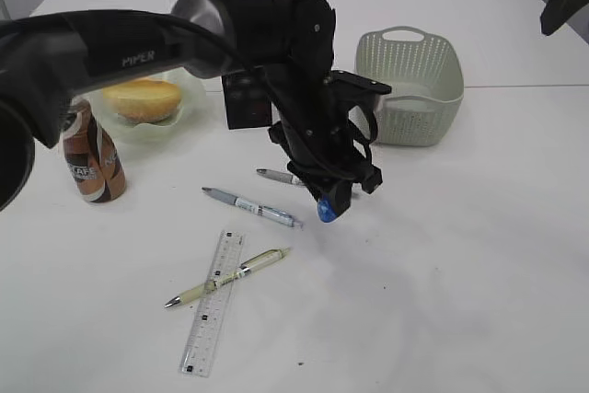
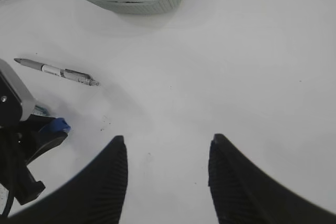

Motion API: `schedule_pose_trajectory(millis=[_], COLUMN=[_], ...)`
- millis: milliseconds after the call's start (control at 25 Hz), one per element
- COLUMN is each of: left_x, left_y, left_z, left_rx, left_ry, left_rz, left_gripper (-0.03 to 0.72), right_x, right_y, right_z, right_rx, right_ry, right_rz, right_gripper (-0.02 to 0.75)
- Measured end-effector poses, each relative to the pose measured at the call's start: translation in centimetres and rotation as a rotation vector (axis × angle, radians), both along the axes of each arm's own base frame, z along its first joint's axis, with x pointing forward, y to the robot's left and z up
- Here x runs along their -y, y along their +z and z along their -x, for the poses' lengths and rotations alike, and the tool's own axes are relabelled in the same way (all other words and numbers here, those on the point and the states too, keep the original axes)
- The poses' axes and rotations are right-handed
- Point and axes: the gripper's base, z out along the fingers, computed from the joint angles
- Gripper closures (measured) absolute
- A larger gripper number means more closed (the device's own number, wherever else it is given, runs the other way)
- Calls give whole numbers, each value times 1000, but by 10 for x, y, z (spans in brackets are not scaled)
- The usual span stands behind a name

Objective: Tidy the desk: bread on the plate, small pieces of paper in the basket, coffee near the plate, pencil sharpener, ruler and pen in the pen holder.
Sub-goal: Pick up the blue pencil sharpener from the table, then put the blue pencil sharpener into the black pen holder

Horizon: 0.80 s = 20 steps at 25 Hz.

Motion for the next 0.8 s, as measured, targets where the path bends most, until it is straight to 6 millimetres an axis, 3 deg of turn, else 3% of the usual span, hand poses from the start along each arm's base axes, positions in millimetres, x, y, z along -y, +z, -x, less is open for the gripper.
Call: schedule_pose_trajectory(millis=[480, 800], left_x=[-17, -54], left_y=[42, 75], left_z=[-6, -39], left_rx=[50, 147], left_ry=[126, 238], left_rz=[9, 21], left_gripper=[530, 530], right_x=[0, 0], right_y=[0, 0], right_z=[0, 0], right_rx=[0, 0], right_ry=[0, 0], right_rz=[0, 0], right_gripper=[365, 365])
